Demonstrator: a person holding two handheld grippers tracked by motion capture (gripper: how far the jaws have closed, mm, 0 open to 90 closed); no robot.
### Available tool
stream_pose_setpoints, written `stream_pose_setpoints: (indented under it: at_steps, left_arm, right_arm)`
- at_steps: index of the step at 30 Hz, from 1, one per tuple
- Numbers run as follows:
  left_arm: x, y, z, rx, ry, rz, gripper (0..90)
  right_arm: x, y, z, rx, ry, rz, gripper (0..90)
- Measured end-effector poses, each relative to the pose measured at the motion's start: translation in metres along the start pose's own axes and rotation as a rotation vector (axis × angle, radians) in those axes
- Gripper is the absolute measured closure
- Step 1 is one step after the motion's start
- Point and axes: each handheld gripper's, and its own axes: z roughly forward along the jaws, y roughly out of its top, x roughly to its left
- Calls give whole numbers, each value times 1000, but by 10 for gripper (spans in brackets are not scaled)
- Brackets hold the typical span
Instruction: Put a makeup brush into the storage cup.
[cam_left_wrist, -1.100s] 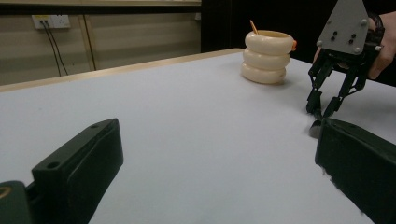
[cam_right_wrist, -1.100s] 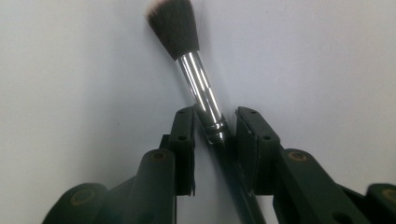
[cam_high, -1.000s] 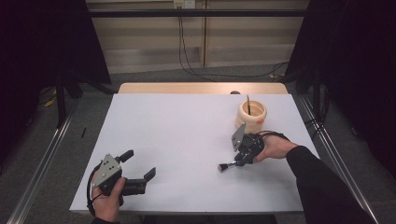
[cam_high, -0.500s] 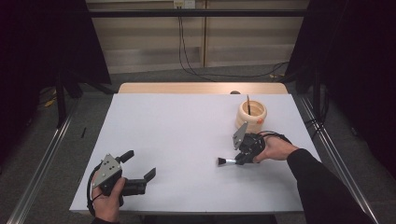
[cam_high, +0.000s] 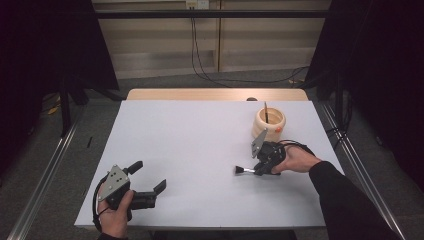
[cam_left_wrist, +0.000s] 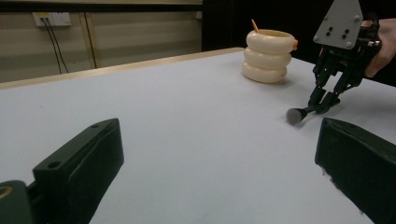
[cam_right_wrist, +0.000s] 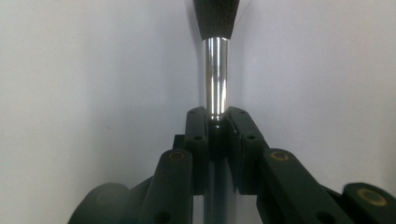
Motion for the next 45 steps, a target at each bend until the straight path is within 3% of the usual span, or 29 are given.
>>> stream_pose_setpoints:
  at_steps: [4,6,7,10,11,15,21,25,31,38,45]
  left_arm:
    - [0,0,0,-1,3,2,12]
    - [0,0,0,-2,5,2,12]
    - [0,0,-1,0,5,3,13]
    - [0,0,-1,-2,5,3,12]
    - [0,0,-1,-1,6,4,13]
    - [0,1,-1,-11,6,1,13]
    - [0,1,-1,-10,7,1,13]
    - [0,0,-1,-10,6,2,13]
    - [0,0,-1,-9,5,3,14]
    - [0,0,-1,-8,3,1,14]
    - [1,0,-1,-3,-1,4,17]
  right_arm:
    - [0,-3,-1,-6,-11,28,794]
    - [-1,-4,-2,-13,-10,19,793]
    - [1,-4,-2,-7,-17,50,793]
    - [0,-5,-4,-30,-42,45,794]
    - [1,-6,-5,-30,-38,73,794]
    - [1,-8,-7,-63,-46,61,794]
    - [1,-9,-14,-119,-64,80,794]
    - [1,-13,-14,-129,-60,125,794]
    - [3,-18,-19,-189,-73,181,794]
    - [8,-22,-24,-245,-110,195,794]
    - [11,-26,-24,-300,-100,201,794]
